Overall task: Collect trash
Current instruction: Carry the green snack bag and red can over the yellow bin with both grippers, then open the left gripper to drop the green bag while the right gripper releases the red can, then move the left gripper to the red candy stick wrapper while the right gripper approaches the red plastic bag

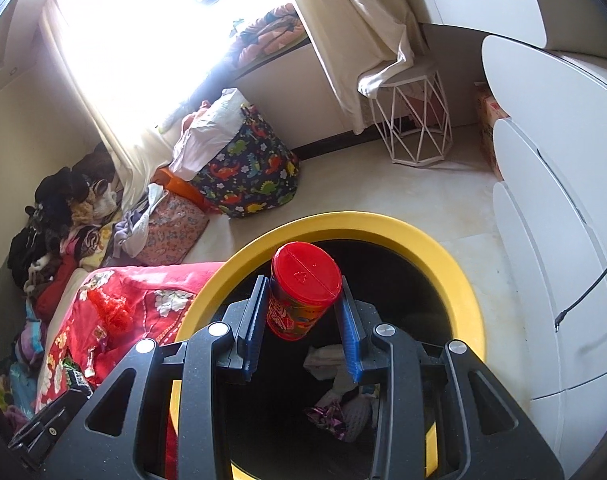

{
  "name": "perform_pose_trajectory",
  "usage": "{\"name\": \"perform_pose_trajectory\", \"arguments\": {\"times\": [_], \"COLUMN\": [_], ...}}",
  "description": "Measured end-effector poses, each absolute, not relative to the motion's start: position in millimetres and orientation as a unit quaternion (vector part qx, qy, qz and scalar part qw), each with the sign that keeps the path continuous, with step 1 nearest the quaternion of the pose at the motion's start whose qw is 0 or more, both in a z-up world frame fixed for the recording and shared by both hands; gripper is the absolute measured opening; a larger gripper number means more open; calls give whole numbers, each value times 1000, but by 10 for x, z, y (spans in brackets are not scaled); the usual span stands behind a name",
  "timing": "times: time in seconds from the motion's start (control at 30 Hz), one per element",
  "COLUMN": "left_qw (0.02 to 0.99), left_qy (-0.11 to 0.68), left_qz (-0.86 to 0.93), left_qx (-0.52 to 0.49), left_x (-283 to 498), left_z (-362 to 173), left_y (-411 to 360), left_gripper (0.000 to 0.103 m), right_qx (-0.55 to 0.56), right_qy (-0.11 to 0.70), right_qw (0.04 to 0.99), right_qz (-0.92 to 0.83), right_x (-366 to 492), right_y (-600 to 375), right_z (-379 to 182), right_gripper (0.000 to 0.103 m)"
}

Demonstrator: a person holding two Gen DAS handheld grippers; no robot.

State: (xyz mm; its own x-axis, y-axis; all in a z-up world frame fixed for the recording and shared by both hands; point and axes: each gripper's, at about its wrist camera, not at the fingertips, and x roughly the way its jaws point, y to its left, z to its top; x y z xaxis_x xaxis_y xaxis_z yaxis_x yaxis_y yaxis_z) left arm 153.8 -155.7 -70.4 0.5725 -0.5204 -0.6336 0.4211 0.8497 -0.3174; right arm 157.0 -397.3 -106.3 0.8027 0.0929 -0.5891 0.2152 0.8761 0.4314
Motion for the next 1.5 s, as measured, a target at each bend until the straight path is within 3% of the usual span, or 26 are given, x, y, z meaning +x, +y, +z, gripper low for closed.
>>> {"name": "perform_pose_trajectory", "arguments": {"times": [0.47, 0.57, 0.6, 0.63, 0.7, 1.03, 1.5], "left_qw": [868, 864, 864, 864, 863, 873, 909], "left_qy": [402, 410, 410, 410, 411, 399, 360], "left_qz": [-289, -288, -288, -285, -286, -270, -196], "left_qx": [-45, -51, -53, -55, -68, -78, -76], "left_x": [1648, 1719, 1732, 1745, 1750, 1634, 1579], "left_z": [-923, -985, -987, -994, -997, -932, -700], "left_y": [-1913, -1895, -1893, -1883, -1839, -1699, -1160], "left_gripper": [40, 52, 63, 81, 90, 91, 91], "right_qx": [257, 261, 264, 269, 279, 264, 216], "right_qy": [317, 322, 321, 321, 321, 326, 313], "right_qw": [912, 909, 908, 907, 904, 907, 925], "right_qz": [-45, -41, -42, -41, -44, -32, 7], "right_x": [1547, 1564, 1565, 1565, 1559, 1575, 1587], "right_y": [-4127, -4153, -4153, -4168, -4196, -4052, -3696], "right_z": [-1120, -1137, -1136, -1143, -1158, -1133, -971], "right_gripper": [32, 33, 37, 46, 59, 66, 66]}}
